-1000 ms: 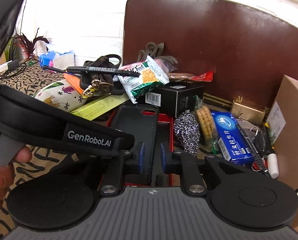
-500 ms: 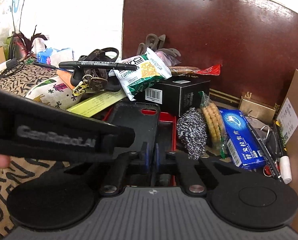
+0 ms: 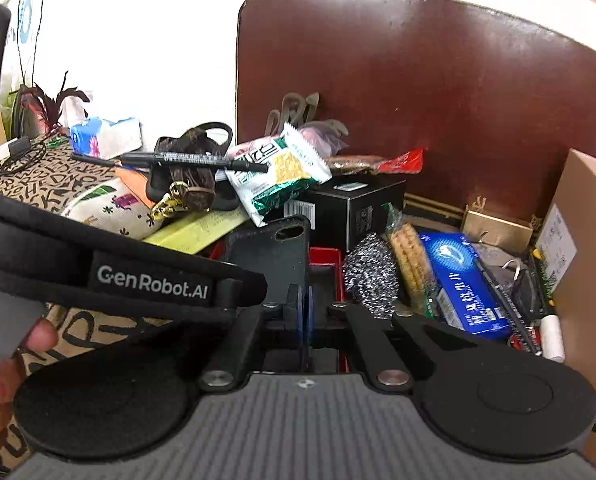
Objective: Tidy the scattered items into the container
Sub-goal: 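Close the right gripper on the black phone case edge and lift it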
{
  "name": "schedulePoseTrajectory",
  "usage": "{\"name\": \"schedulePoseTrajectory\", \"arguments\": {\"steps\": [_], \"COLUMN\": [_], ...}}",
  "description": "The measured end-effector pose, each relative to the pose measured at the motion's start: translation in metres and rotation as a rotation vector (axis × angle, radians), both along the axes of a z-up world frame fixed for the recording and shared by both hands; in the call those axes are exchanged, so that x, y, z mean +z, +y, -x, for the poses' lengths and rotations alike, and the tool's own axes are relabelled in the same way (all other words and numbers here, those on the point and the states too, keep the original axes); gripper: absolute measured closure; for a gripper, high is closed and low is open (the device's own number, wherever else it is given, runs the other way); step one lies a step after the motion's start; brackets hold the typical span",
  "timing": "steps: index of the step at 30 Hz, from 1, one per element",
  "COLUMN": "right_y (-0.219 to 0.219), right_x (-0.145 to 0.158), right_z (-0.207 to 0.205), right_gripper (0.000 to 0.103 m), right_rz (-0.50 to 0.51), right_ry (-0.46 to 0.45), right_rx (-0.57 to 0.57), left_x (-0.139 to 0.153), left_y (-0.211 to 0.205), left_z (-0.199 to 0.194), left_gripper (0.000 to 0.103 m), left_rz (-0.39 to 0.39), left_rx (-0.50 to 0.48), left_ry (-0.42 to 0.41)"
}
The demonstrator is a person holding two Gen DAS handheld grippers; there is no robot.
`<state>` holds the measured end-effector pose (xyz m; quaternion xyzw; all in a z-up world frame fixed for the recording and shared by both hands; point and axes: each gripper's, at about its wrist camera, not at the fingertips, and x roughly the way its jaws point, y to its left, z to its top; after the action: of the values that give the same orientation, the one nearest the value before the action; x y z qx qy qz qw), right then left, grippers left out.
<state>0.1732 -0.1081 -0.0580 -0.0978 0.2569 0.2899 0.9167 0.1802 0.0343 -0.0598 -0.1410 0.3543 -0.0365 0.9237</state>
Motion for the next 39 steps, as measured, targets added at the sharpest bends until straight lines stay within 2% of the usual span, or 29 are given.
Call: {"name": "schedulePoseTrajectory", "arguments": {"steps": [6, 13, 21, 24, 26, 27, 29, 30, 34, 37, 39], "right_y": [-0.017, -0.06, -0.117, -0.134, -0.143, -0.147, -0.149, -0.149, -0.146, -0.147, -0.146], "right_x": [0.012, 0.024, -0.006, -0.018, -0.025, -0.027, -0.028, -0.028, -0.027, -0.028, -0.028], "right_z": [0.014, 0.056, 0.112, 0.131, 0.141, 0.144, 0.148, 0.148, 0.15, 0.151, 0.151], "right_gripper": [0.1, 0.099, 0.099, 0.099, 0.098, 0.097, 0.097, 0.097, 0.094, 0.09, 0.088], "right_rz": [-0.03, -0.077, -0.07, -0.062, -0.072, -0.082, -0.091, -0.092, -0.08, -0.084, -0.076], "right_ry": [-0.005, 0.0, 0.124, 0.165, 0.183, 0.185, 0.181, 0.178, 0.165, 0.172, 0.167], "right_rx": [-0.032, -0.11, -0.231, -0.268, -0.291, -0.302, -0.316, -0.32, -0.318, -0.321, -0.324], "left_x": [0.009, 0.019, -0.005, -0.015, -0.018, -0.017, -0.016, -0.015, -0.015, -0.016, -0.016], "left_y": [-0.009, -0.042, -0.093, -0.104, -0.11, -0.113, -0.118, -0.121, -0.128, -0.13, -0.131], "left_z": [0.011, 0.044, 0.093, 0.107, 0.114, 0.115, 0.117, 0.116, 0.122, 0.119, 0.118], "left_gripper": [0.037, 0.033, 0.034, 0.035, 0.036, 0.037, 0.059, 0.063, 0.066, 0.063, 0.069], "left_rz": [0.032, 0.058, 0.047, 0.038, 0.012, -0.007, -0.019, -0.017, -0.059, -0.057, -0.066], "left_rx": [-0.051, -0.165, -0.314, -0.344, -0.348, -0.348, -0.36, -0.363, -0.355, -0.333, -0.328], "left_ry": [-0.012, -0.019, 0.09, 0.131, 0.124, 0.118, 0.124, 0.135, 0.136, 0.147, 0.152]}}
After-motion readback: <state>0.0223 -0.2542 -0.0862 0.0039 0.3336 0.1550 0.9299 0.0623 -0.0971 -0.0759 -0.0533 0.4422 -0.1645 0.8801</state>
